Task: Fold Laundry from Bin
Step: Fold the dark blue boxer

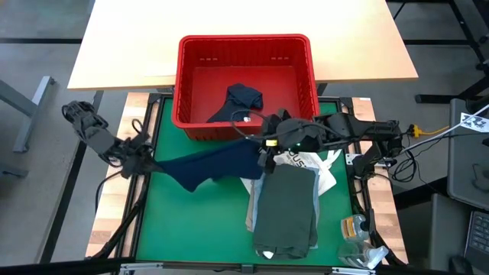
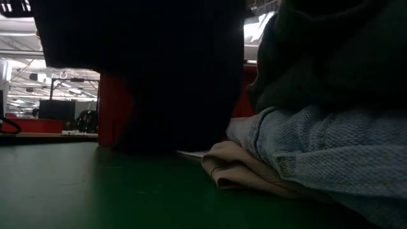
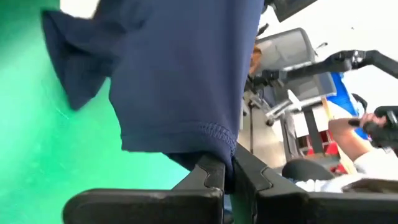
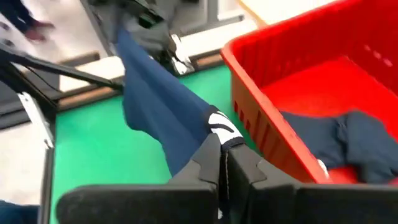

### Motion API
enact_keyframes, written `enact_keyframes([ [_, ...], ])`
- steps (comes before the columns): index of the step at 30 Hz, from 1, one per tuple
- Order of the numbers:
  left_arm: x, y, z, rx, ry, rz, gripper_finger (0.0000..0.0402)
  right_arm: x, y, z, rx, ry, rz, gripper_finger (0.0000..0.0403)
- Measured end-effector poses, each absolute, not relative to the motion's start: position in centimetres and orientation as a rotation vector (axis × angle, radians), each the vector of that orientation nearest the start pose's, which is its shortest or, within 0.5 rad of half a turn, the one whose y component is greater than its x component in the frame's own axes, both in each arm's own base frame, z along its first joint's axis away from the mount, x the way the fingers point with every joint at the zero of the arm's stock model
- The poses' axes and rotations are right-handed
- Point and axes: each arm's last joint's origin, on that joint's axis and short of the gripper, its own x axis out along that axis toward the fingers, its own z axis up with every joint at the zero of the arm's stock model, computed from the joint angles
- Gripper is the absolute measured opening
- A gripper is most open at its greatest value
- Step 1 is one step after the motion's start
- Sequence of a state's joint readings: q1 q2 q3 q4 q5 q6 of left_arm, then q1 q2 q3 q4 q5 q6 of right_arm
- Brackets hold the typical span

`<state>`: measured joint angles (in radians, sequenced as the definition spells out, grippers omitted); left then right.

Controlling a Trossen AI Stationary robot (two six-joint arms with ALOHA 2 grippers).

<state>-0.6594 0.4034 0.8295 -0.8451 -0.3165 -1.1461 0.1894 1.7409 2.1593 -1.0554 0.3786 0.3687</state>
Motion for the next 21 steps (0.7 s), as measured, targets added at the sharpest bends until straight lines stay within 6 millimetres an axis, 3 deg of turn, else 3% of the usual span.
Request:
enact_keyframes([
  [9, 2.2, 0.0, 36.9, -0.912, 0.41, 0.028, 0.0, 34.9, 4.9, 48.2, 0.162, 0.347, -0.23, 0.0009],
  [15, 0.0, 1.9, 39.2, -0.918, 0.323, 0.085, 0.0, 35.9, 2.4, 49.4, 0.219, 0.218, -0.152, 0.0009],
  [21, -2.1, 3.7, 40.1, -0.879, 0.312, 0.162, 0.0, 36.1, 0.4, 49.5, 0.231, 0.202, -0.165, 0.001],
])
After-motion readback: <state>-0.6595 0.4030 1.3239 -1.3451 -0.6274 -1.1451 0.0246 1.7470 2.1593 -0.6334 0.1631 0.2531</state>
